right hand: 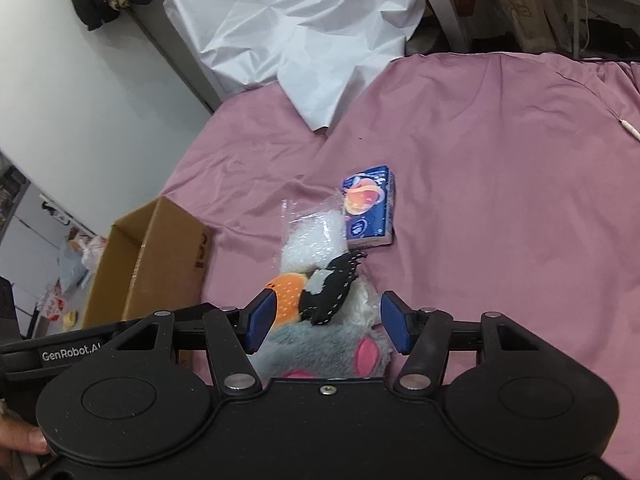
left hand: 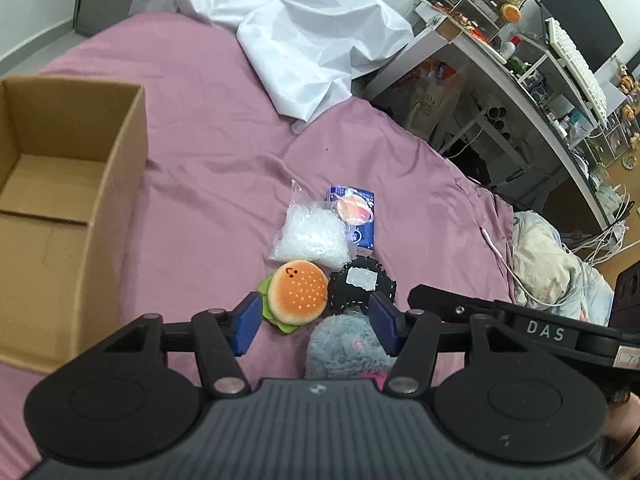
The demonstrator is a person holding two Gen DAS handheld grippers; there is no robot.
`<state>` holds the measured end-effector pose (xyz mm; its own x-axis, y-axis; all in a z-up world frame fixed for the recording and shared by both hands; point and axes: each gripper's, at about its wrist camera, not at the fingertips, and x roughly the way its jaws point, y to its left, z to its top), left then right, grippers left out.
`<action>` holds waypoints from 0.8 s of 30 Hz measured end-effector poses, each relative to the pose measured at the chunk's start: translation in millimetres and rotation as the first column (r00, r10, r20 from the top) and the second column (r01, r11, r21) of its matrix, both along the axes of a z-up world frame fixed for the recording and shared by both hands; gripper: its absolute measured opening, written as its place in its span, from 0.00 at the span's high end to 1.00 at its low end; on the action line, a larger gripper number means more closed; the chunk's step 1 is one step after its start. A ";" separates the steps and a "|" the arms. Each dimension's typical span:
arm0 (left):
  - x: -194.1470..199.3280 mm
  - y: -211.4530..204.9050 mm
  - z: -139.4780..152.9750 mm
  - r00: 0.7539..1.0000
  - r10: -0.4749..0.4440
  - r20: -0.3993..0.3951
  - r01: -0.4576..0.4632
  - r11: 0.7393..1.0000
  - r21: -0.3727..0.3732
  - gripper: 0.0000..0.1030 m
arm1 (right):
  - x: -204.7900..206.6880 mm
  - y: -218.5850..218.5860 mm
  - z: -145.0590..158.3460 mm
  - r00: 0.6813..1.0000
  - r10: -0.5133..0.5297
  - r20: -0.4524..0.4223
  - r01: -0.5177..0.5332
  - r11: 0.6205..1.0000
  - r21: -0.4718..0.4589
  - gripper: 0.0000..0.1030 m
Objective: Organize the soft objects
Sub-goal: 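Move the left tool toward the grey plush and close on it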
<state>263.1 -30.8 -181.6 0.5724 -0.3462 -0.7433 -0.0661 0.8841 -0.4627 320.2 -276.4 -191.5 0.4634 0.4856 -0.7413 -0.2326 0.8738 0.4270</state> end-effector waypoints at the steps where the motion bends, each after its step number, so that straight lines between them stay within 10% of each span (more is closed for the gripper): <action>1: 1.5 -0.3 -3.5 1.000 0.009 -0.011 -0.009 1.000 -0.008 0.44 | 0.9 -0.5 -2.2 1.000 -0.010 -0.004 0.010 1.000 0.000 0.45; 24: -25.2 -4.2 -32.4 0.989 0.020 -0.144 -0.038 0.992 -0.119 0.52 | -36.3 -11.6 -27.4 0.993 -0.058 -0.100 0.063 0.997 0.052 0.59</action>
